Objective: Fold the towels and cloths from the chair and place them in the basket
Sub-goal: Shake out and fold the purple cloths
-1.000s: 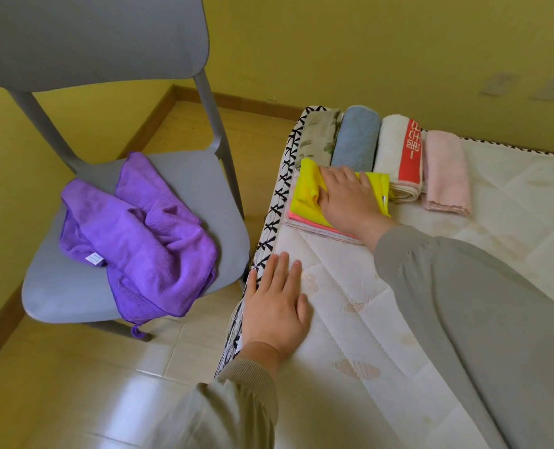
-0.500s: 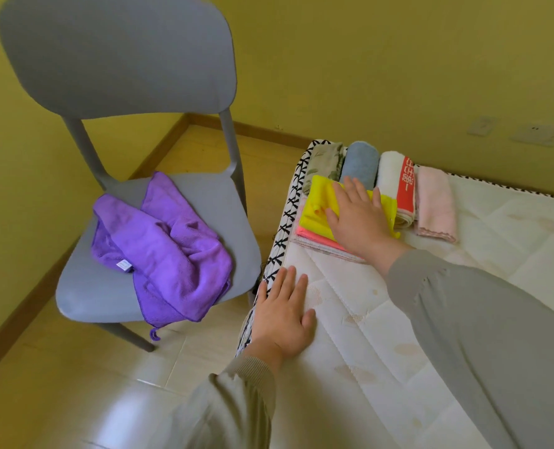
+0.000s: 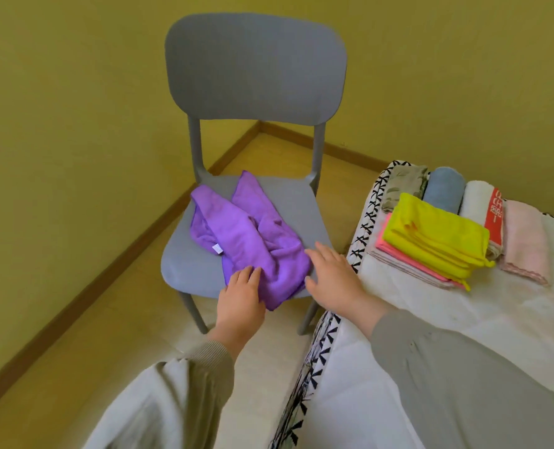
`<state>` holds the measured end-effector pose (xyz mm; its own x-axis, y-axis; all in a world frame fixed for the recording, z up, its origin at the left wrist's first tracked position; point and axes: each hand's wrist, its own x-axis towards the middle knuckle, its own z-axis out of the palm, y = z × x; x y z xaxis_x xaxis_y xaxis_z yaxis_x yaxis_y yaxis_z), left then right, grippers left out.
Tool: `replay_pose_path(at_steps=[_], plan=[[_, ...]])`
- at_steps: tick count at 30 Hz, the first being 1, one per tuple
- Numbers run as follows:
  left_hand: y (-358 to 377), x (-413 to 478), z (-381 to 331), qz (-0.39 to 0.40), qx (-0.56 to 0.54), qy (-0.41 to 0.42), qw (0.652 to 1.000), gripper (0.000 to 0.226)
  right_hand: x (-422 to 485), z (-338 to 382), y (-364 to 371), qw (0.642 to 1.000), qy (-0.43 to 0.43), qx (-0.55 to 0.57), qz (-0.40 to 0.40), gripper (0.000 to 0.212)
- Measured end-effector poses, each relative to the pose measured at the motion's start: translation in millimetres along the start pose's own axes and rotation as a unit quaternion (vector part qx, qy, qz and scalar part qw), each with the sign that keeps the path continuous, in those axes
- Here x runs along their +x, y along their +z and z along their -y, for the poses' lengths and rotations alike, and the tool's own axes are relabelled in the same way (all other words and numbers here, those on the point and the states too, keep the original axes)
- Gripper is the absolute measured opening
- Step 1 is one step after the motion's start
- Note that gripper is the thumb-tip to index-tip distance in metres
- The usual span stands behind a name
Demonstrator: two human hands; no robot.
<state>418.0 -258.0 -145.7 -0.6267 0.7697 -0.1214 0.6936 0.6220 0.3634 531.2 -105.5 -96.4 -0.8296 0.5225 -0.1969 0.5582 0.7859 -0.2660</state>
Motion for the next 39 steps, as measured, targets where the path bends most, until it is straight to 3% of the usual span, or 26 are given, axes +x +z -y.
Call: replay_pose_path(at_steps=[4,9,14,19,23,27,35,39], plan=[[-5,7,18,-0.001,0.037,0.067,0.997,0.054,6,24,33,0.993,-0.031,-0.045,0.100,0.065],[-18,22,23,0.025,0.114,0.073,0.991,0.020,5,37,56,0.997,-0.009,-0.074,-0.002,0.063],[-38,39,19,0.011,0.059,0.058,0.996,0.023,15,47,52,0.998,0.023,-0.017,-0.053,0.034],[-92,54,2,-0.043,-0.017,0.024,0.999,0.021,32,58,-11,0.984,0.075,0.006,-0.162,0.026],[-160,82,-20,-0.082,-0.126,0.021,0.988,0.015,52,79,-80,0.959,0.130,0.138,-0.213,0.019],[-228,85,-47,-0.176,-0.150,0.046,0.972,0.017,62,99,-138,0.925,0.141,0.233,-0.265,0.019],[-320,50,-73,-0.251,-0.177,0.099,0.946,0.015,33,134,-213,0.883,0.083,0.346,-0.307,0.022],[-351,20,-83,-0.271,-0.193,0.135,0.933,0.029,6,151,-240,0.873,0.048,0.359,-0.328,0.032]])
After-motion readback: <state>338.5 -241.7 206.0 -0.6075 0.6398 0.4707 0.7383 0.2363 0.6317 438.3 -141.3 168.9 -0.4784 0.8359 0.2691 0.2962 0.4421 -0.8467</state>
